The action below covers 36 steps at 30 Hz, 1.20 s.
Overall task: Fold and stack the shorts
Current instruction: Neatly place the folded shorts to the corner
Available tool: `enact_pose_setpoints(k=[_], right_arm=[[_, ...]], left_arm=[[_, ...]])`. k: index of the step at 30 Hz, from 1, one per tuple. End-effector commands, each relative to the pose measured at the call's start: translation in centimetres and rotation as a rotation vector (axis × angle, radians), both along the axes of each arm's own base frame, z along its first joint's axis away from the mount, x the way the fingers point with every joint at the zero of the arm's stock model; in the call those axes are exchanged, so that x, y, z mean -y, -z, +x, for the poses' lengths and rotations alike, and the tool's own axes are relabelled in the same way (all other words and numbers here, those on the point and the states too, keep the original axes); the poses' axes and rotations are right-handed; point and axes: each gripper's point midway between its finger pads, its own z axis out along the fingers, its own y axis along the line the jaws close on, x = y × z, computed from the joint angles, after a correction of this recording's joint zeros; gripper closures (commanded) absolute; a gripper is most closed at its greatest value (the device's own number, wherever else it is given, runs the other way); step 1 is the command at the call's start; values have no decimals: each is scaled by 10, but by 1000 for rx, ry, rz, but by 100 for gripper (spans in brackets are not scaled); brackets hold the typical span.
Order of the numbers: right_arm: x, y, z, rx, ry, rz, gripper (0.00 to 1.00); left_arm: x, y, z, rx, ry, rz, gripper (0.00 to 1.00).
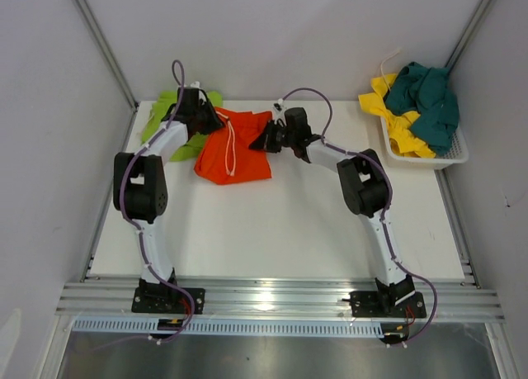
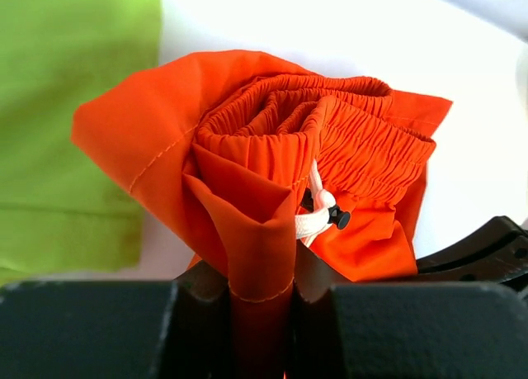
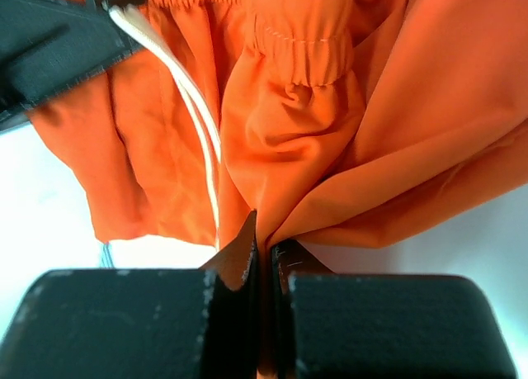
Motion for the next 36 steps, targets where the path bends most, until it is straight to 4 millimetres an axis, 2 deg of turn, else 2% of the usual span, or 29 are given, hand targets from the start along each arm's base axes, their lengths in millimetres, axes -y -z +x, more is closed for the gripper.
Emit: enact_pose_setpoints(k=[1,2,3,4,5,6,7,8,9,10,11,12,13,17,19,21,23,25,29,33,34,35,36], right_arm=[[-28,-45,22,84,-15,174,100],[-35,-40,27,95,-15,206,100],[-40,-45,31,105,-11,239,100],[-45,-62,40,112,12,296,100],[-50,-71,46,138,20,338,100],[-59,-53,48,114,22,349,100],[-67,-82,55,145,29,411,100],[-74,-87,58,159,30,444,100],[-85,-70,58,140,33,456,100],[-91,-74,60,150,40,482,100],[-95,-100,66,189,66,543,100],[-98,-101,67,194,78,564,100],[-102,-101,65,196,88,586,100],[-98,-119,71,246,194,695,100],[-93,-127,78,251,268,738,100],[-98,-129,77,248,299,769,100],[-101,-126,80,241,343,783,100],[-101,-134,84,239,382,802,100],[-102,-135,89,230,476,812,100],[-107,-129,90,218,560,823,100],[-111,-121,88,207,570,821,100],[-110,-123,89,201,583,835,100],[-107,-121,91,197,608,843,100]], left_arm=[[-15,-25,22,49,-1,-11,100],[-18,-27,25,52,-5,-8,100],[-25,-26,27,44,-15,-2,100],[-28,-33,32,61,-17,6,100],[-30,-36,37,66,-20,9,100],[-37,-39,39,63,-31,16,100],[-41,-43,42,70,-36,23,100],[-43,-43,46,64,-39,24,100],[-47,-54,51,86,-43,25,100],[-48,-55,53,88,-42,23,100],[-49,-57,55,89,-41,20,100],[-51,-69,62,119,-39,19,100],[-52,-73,64,129,-36,17,100],[-54,-95,77,205,-21,-10,100],[-58,-97,81,218,-25,-16,100],[-80,-101,86,237,-50,-25,100],[-88,-106,90,247,-57,-46,100],[-98,-113,93,257,-64,-62,100],[-121,-109,95,233,-112,-60,100],[-148,-103,100,232,-159,-89,100],[-150,-101,102,233,-161,-93,100],[-152,-105,104,249,-162,-92,100],[-156,-100,107,250,-165,-92,100]])
